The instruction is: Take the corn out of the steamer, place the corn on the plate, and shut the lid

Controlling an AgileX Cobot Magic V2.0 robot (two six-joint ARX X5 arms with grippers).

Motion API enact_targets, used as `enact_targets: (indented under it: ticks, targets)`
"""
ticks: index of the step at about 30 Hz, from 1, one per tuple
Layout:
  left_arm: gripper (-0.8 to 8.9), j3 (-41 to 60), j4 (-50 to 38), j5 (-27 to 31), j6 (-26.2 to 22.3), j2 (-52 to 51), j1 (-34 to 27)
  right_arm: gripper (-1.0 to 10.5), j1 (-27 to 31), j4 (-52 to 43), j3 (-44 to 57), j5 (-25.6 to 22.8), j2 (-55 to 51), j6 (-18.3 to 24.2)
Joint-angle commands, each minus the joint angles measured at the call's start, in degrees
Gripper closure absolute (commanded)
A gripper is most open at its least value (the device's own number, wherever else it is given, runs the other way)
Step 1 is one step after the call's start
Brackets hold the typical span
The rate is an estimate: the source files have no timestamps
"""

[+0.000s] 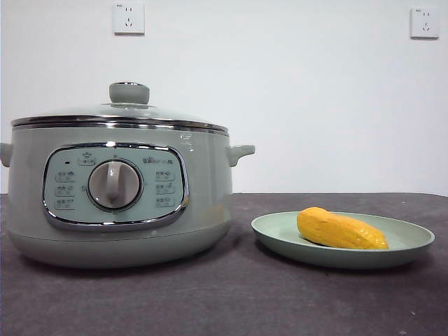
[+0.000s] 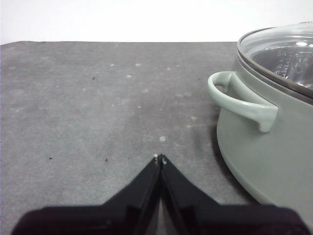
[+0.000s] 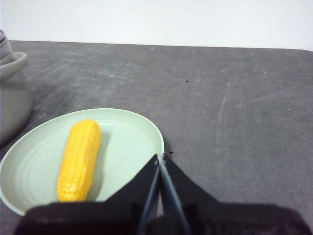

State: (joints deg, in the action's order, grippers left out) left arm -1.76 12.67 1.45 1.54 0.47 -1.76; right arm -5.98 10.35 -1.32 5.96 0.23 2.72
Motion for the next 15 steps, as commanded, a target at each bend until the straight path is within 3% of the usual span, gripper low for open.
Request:
enact_targets:
  ticks: [1, 15]
  targets:
    - [8.16, 0.72, 0.02, -0.13, 0.2, -0.2, -0.22, 9.4, 0.07, -0.28, 0.96, -0.04, -0.04, -0.81]
    - [8.16, 0.72, 0.04, -0.15, 0.2, -0.2, -0.2, 9.4, 0.0, -0.31, 0.96, -0.31, 0.52, -0.72]
